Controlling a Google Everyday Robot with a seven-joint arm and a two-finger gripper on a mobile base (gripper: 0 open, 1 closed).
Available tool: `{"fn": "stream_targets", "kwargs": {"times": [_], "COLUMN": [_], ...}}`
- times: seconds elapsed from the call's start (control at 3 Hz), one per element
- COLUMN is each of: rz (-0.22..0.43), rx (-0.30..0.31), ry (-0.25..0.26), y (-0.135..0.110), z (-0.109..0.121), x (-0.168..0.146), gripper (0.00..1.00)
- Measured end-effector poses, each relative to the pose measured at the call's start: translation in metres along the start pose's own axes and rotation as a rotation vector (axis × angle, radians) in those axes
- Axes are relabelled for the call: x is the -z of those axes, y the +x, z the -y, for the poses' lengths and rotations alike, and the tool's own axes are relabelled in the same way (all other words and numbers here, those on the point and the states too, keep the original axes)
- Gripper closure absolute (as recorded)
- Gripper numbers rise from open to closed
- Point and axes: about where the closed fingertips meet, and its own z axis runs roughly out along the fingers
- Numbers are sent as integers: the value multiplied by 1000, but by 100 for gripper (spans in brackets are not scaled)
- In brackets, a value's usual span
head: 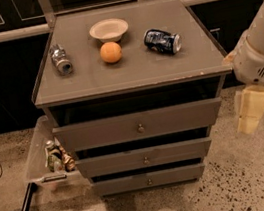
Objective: Open middle drawer
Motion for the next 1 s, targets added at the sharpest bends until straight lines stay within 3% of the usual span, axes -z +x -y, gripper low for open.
{"fn": "stream_targets", "kwargs": {"times": [0.67,1.0], "rz": [18,85], "rx": [21,34], "ry": [-41,-85], "y": [30,50], "z": [-10,-12], "x": [-92,-158], "gripper": [0,0]}}
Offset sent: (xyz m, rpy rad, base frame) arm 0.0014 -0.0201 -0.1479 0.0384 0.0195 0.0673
